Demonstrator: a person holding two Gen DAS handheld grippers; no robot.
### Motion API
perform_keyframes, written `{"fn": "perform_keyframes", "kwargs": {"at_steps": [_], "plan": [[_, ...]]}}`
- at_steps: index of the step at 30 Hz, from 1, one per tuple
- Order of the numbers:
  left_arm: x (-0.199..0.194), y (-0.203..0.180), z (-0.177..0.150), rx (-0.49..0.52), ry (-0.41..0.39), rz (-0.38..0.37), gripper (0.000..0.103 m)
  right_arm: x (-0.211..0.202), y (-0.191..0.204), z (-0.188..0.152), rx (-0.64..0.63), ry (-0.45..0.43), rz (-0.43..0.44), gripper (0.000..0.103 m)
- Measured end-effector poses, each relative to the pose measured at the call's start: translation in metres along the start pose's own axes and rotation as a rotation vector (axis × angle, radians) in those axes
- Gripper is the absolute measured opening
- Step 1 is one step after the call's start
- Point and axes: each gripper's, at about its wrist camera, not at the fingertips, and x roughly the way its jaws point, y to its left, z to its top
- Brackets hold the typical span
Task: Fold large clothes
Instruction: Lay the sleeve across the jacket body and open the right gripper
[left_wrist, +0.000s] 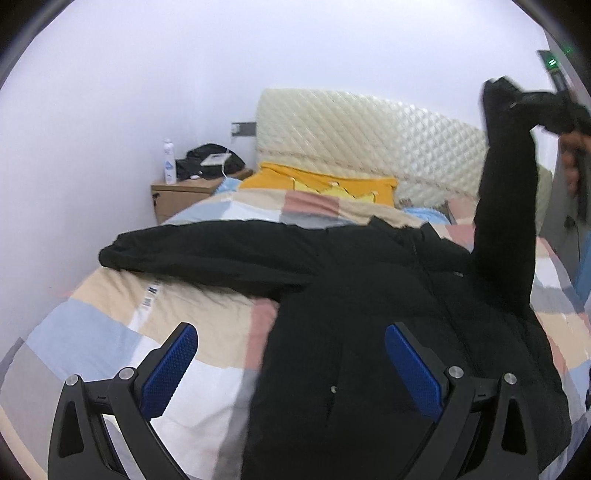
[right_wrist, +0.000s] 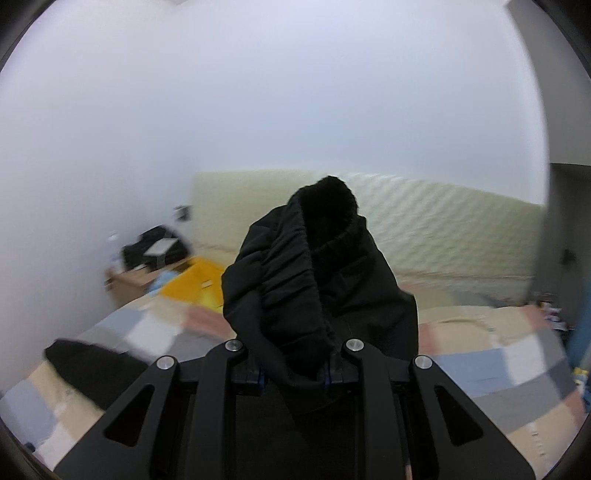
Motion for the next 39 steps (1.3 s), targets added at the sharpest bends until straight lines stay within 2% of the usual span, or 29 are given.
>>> {"fn": "perform_keyframes", "kwargs": {"at_steps": [6,12,17,21,23,24,25,26,27,28,32,35,39], "plan": [[-0.008,0.014,0.000,-0.030,-0.026,0.013,0.102,0.037,0.077,-0.057,-0.035,0.085,0.110,0.022],[-0.005,0.028,-0.001,-0.070,-0.015,0.006,0.102,0.087,0.137,-0.144,-0.076,0.245,0.174,0.025],[0.002,0.025,-0.006,-0.050,-0.019,-0.005,0.102,0.111,0.161,-0.200,-0.088,0.316,0.199,0.025],[0.011,0.017,-0.010,-0.017,0.002,0.004,0.102,0.116,0.156,-0.234,-0.014,0.351,0.218,0.030],[0.015,0.016,-0.010,-0.023,0.018,0.002,0.102,0.119,0.164,-0.242,-0.044,0.359,0.211,0.034],[0.015,0.016,-0.010,-0.027,0.022,0.001,0.102,0.118,0.168,-0.243,-0.054,0.350,0.213,0.043],[0.015,0.016,-0.010,-0.031,0.022,0.004,0.102,0.117,0.170,-0.241,-0.047,0.340,0.233,0.066],[0.015,0.017,-0.011,-0.031,0.023,0.009,0.102,0.116,0.171,-0.241,-0.030,0.338,0.261,0.082],[0.014,0.017,-0.011,-0.032,0.025,0.011,0.102,0.116,0.173,-0.239,-0.008,0.338,0.294,0.103],[0.014,0.018,-0.012,-0.036,0.026,0.010,0.102,0.114,0.174,-0.237,0.004,0.330,0.308,0.103],[0.014,0.017,-0.014,-0.032,0.031,0.014,0.102,0.102,0.171,-0.227,0.001,0.306,0.270,0.103],[0.012,0.015,-0.016,-0.027,0.040,0.004,0.102,0.083,0.153,-0.215,0.024,0.292,0.236,0.103],[-0.001,0.006,-0.013,-0.014,0.016,-0.007,0.102,0.034,0.117,-0.196,0.043,0.249,0.163,0.103]]}}
